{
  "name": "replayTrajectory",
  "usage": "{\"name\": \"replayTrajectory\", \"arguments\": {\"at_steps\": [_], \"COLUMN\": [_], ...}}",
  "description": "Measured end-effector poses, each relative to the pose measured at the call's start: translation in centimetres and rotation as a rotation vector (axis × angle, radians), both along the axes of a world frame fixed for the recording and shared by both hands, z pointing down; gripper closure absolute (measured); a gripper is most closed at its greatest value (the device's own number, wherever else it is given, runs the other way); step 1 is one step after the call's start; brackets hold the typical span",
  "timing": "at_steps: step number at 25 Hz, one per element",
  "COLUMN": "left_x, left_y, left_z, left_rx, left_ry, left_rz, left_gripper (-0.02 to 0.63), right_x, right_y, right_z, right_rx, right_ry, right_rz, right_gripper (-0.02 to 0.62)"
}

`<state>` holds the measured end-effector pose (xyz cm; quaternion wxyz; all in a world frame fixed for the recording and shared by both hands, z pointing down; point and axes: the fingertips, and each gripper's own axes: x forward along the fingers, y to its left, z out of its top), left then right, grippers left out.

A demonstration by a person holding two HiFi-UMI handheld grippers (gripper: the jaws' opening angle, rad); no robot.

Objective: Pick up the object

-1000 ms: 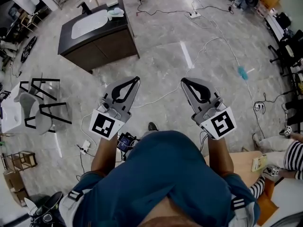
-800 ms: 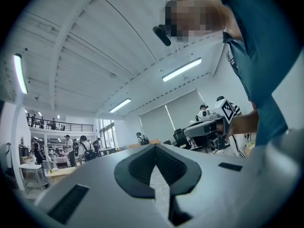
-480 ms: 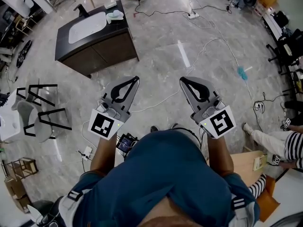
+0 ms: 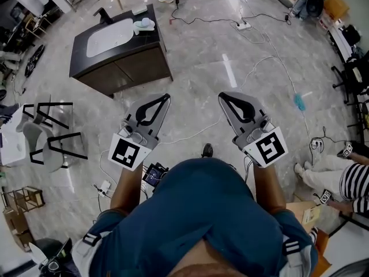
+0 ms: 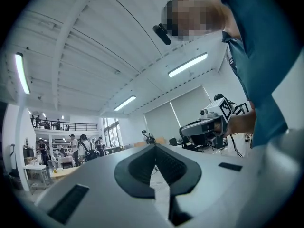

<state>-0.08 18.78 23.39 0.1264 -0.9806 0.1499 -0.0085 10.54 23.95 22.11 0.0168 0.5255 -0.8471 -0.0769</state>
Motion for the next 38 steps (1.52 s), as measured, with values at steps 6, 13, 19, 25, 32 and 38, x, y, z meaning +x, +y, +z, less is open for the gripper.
{"name": "replayTrajectory", "arguments": {"at_steps": [6, 13, 19, 25, 32, 38], "left_x": [3.4, 6.8, 7.3, 7.6, 6.5, 4.1], "left_y": [-2.1, -4.3, -6.4, -10.3, -15.8, -20.4], "left_z": [-0.4, 0.3, 0.9, 1.1, 0.7, 1.1], "left_rx": [0.019, 0.013, 0.001, -0.006, -0.013, -0.019], "left_ry": [-0.001, -0.025, -0.037, -0.033, -0.028, -0.012], "left_rz": [-0.057, -0.116, -0.133, -0.110, -0.084, -0.066], "left_gripper": [0.601, 0.601, 0.601, 0.601, 0.601, 0.601], "right_x": [3.5, 7.8, 8.7, 8.9, 7.6, 4.9], "right_y": [-2.6, -5.5, -7.7, -11.2, -16.6, -21.4], "right_z": [-0.2, 0.5, 1.5, 1.7, 1.7, 1.7], "right_rx": [0.010, 0.019, 0.020, 0.010, 0.002, 0.008], "right_ry": [0.001, -0.012, -0.002, -0.014, 0.002, -0.007], "right_rz": [-0.057, -0.100, -0.115, -0.091, -0.068, -0.051], "right_gripper": [0.581, 0.581, 0.581, 0.581, 0.581, 0.581]}}
